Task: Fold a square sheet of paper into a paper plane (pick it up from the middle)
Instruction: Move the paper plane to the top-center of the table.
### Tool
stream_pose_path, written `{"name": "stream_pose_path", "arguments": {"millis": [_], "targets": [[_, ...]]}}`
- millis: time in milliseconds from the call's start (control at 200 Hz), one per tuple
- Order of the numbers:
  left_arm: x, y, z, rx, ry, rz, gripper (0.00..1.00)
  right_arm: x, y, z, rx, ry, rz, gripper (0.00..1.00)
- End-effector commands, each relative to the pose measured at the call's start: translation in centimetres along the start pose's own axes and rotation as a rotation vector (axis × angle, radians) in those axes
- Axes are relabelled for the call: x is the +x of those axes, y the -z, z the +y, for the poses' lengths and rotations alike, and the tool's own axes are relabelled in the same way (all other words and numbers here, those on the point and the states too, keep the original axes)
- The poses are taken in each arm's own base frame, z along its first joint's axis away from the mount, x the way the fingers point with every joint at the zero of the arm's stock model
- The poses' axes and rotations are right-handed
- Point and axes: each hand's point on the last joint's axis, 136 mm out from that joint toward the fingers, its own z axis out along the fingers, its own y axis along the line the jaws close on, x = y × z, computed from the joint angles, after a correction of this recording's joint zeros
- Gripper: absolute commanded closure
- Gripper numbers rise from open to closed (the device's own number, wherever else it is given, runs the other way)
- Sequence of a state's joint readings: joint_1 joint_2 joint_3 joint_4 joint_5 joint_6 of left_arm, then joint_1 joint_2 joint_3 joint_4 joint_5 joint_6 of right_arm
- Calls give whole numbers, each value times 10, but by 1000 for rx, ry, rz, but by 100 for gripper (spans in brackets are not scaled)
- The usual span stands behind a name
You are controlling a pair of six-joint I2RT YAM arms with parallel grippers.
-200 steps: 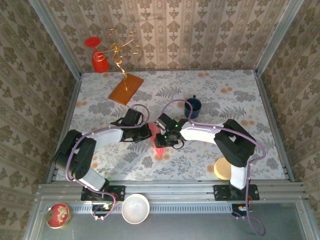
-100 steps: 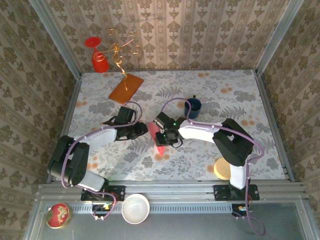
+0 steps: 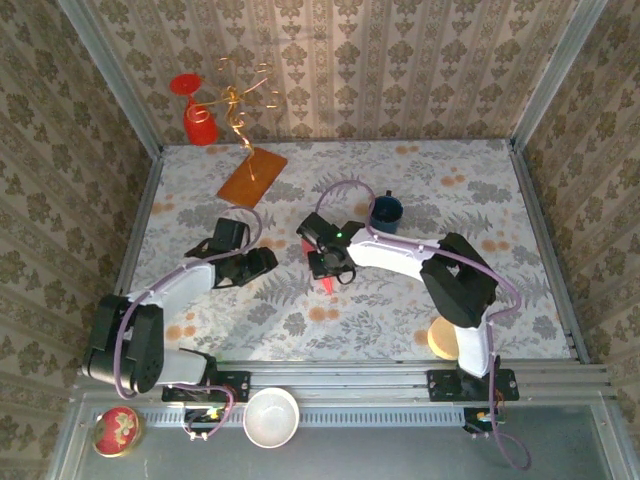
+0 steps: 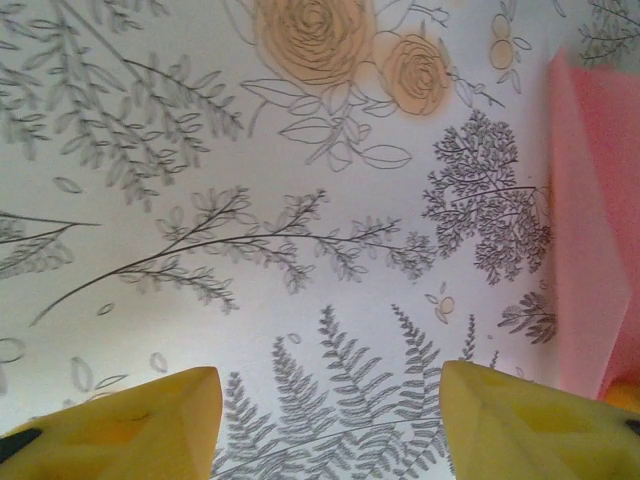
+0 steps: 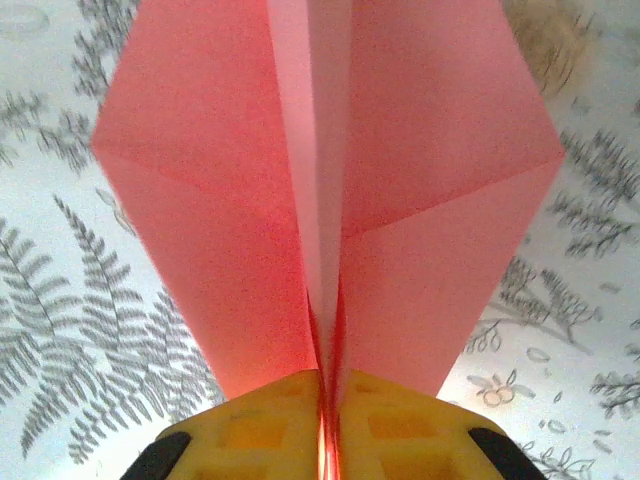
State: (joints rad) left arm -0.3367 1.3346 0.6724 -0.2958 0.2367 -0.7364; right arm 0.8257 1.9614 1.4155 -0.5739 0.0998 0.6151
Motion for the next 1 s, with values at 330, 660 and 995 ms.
{"name": "stream_pose_path", "arguments": {"millis": [330, 660, 995], "targets": [[8, 3, 18, -45, 4, 10, 36, -74, -26, -36, 77, -40, -70, 87], [8, 1, 18, -45, 4, 18, 35, -83, -47, -50, 134, -21, -46, 77], [10, -1, 19, -41, 6, 26, 35, -80, -60, -60, 202, -1, -34, 76]]}}
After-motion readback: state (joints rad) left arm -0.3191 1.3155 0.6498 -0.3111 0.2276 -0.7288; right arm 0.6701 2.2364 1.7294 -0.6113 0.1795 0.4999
